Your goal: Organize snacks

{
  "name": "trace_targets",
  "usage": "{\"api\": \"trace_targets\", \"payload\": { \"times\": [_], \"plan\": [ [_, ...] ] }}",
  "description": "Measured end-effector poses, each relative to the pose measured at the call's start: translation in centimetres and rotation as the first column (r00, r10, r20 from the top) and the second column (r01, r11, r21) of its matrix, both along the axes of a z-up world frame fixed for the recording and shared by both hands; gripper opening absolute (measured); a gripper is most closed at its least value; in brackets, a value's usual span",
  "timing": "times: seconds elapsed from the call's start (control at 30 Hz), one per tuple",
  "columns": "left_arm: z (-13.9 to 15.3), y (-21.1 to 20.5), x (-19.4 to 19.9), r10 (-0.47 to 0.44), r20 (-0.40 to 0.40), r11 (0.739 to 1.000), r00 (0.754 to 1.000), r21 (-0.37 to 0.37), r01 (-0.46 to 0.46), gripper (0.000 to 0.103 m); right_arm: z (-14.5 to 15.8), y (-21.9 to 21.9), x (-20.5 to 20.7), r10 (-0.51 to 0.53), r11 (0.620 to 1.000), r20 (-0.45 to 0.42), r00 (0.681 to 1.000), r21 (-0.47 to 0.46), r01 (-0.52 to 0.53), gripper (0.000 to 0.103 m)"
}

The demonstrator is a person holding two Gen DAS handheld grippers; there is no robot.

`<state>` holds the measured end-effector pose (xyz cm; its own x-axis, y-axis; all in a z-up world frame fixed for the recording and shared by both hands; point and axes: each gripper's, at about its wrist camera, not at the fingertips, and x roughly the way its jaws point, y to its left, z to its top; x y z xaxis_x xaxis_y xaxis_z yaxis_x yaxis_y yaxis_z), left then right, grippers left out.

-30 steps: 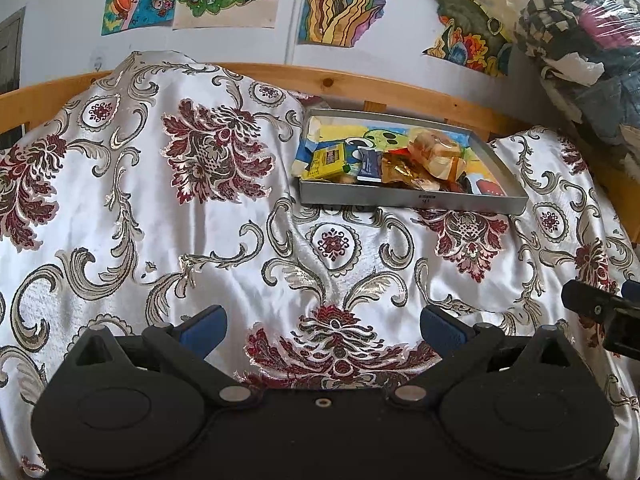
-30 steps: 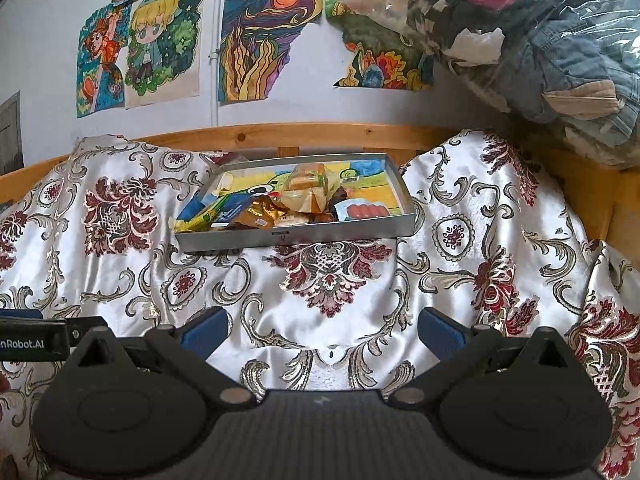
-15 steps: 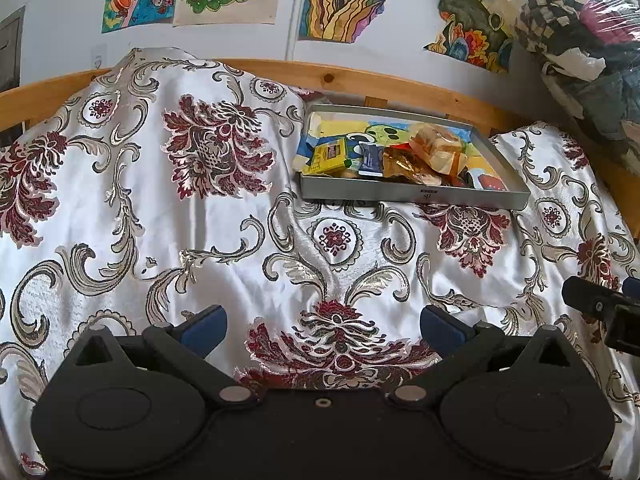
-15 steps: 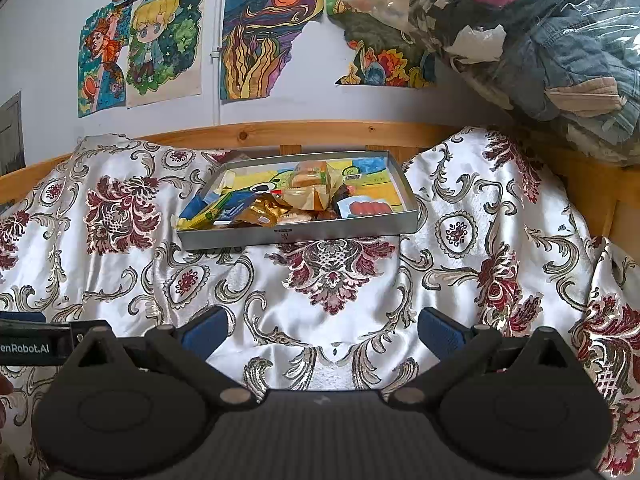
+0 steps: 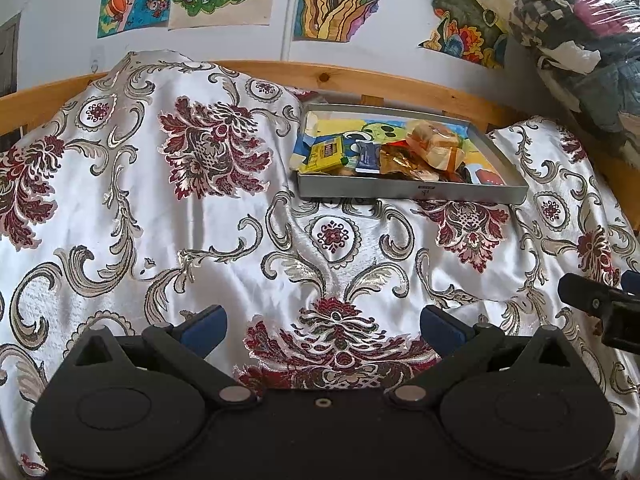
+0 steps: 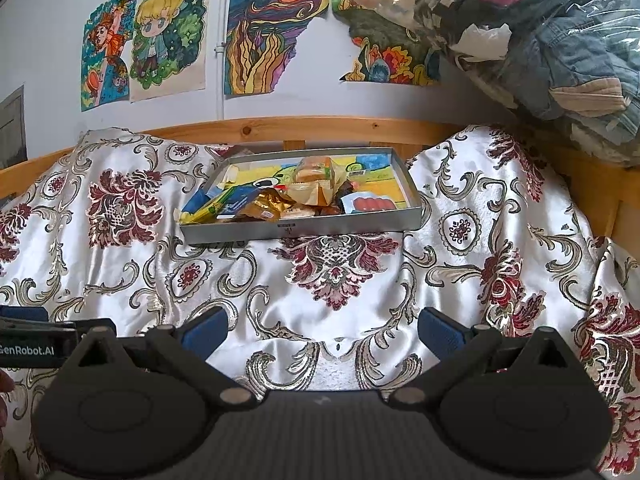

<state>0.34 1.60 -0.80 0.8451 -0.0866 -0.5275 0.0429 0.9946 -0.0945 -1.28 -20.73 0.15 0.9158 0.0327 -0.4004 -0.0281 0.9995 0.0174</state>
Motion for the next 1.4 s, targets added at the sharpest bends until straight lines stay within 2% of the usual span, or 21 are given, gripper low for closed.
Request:
{"api": "trace_targets", "payload": {
  "times": [1.4],
  "plan": [
    [0.12,0.35,0.02,0.010,-0.002,1.000,1.000,-0.003,-0.010,0.102,0.04,0.16,-0.10,0.006,1.000,-0.008,1.000,-0.002,-0.006,0.103]
  ]
}}
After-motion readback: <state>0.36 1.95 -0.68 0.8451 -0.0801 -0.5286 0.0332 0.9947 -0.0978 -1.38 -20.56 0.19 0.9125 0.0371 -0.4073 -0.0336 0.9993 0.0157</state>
